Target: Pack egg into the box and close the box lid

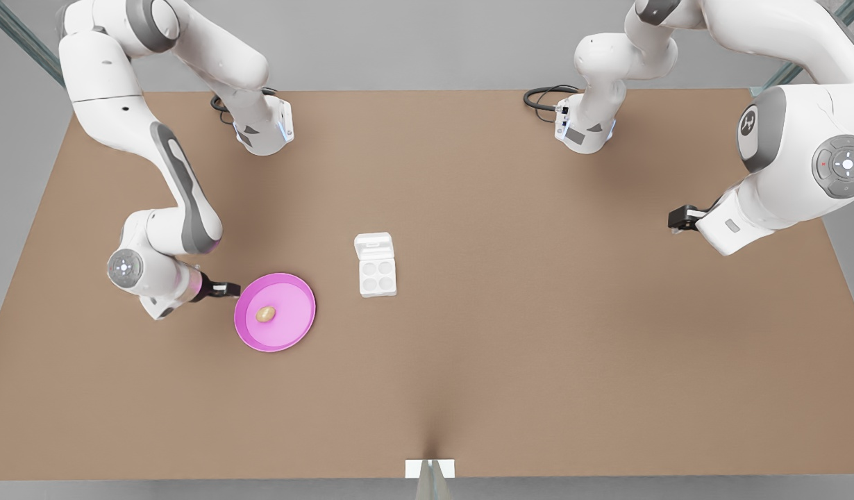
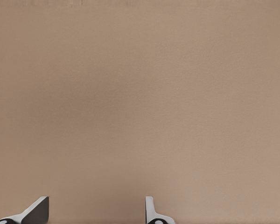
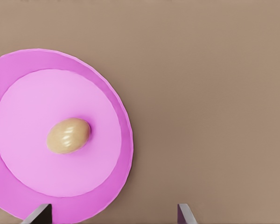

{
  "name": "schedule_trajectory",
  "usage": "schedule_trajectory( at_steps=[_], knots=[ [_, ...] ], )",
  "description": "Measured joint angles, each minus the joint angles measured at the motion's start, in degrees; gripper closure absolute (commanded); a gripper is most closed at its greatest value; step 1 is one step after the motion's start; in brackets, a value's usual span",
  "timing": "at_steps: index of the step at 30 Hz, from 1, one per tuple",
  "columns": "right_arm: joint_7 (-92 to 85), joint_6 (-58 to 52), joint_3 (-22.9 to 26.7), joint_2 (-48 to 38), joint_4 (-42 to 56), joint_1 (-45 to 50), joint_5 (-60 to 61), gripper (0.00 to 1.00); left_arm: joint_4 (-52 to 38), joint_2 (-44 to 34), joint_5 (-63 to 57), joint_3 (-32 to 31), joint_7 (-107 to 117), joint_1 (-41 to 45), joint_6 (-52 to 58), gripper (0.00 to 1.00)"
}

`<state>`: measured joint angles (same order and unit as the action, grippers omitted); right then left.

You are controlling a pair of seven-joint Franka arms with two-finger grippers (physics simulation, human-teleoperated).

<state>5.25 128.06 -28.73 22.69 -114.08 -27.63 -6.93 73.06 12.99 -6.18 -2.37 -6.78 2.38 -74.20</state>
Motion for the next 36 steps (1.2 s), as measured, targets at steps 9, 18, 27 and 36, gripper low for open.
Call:
schedule_trajectory(
  at_steps=[9,18,27,36],
  knots=[
    [-0.17,13.27,-1.13,5.90,3.59,4.52,-8.24,0.00,0.07,0.00,-0.03,0.00,-0.61,0.00,-0.13,0.00],
    [1.38,15.32,-0.88,8.68,1.33,5.59,-10.86,0.00,0.30,0.08,-0.03,0.00,-0.98,0.00,-0.15,0.00],
    [4.15,14.64,0.12,10.07,0.61,5.45,-11.39,0.00,0.53,0.09,-0.03,0.00,-1.20,0.00,-0.17,0.00],
    [6.73,14.38,0.53,10.41,-0.31,6.26,-11.45,0.00,1.02,0.07,-0.03,0.06,-1.32,-0.03,-0.08,0.00]
  ],
)
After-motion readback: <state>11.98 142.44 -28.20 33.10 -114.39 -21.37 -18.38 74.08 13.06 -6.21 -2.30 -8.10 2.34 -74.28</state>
